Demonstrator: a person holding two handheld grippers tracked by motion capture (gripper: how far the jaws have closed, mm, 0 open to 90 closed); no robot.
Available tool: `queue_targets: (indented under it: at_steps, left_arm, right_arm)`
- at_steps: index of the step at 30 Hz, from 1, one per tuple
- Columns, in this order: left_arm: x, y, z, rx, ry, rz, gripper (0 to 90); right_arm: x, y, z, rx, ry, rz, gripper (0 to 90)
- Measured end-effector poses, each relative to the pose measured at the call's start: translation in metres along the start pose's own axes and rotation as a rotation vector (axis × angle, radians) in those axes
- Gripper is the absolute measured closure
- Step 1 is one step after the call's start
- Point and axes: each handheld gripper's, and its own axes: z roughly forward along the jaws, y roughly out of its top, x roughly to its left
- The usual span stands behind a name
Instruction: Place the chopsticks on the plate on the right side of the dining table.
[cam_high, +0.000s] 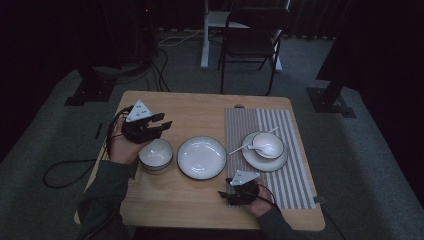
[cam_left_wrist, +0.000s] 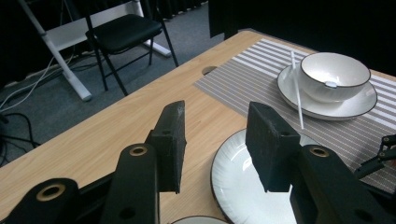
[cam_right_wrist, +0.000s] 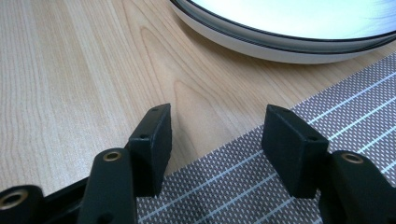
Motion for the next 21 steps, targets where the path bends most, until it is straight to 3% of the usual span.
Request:
queue_targets:
  at_steps: [21]
  left_arm:
    - [0.024,-0.008,-0.021,-0.015,0.060,-0.061,60.6]
  right_arm:
    - [0.000,0.000,0.000,0.000,-0.001,-0.001,42.5]
